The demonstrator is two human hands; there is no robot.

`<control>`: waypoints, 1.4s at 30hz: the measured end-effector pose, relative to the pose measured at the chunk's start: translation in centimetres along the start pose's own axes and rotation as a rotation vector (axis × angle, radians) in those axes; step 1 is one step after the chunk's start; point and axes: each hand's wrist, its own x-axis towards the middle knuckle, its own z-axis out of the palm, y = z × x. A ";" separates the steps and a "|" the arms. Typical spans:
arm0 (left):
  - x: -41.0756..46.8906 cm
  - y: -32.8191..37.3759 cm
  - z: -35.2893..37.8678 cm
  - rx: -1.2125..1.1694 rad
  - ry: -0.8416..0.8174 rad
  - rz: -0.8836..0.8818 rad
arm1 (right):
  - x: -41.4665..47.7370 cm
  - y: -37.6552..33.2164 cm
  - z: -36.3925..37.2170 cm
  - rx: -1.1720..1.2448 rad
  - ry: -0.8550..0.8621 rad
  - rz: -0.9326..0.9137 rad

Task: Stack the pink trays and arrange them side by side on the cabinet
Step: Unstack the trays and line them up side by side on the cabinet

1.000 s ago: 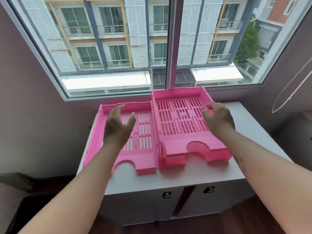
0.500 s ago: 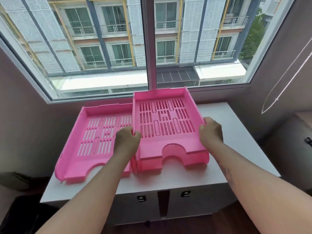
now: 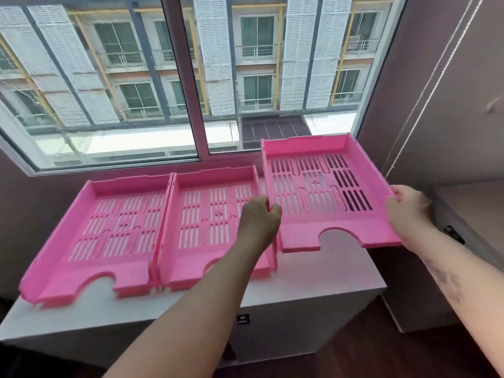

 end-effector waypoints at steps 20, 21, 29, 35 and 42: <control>-4.9 -15.0 -1.0 0.708 -0.117 -0.180 | 2.7 7.4 6.9 0.011 -0.164 0.057; -5.0 -15.1 -1.1 0.719 -0.119 -0.175 | 2.6 7.3 7.0 0.014 -0.182 0.064; -5.3 -15.6 -0.5 0.777 -0.099 -0.168 | -3.5 4.8 10.0 -0.558 -0.527 -0.598; -4.7 -16.1 -0.4 0.783 -0.085 -0.179 | -4.8 5.3 13.2 -0.645 -0.676 -0.556; -3.3 -16.3 -0.6 0.766 -0.076 -0.192 | -4.0 4.7 14.5 -0.668 -0.673 -0.556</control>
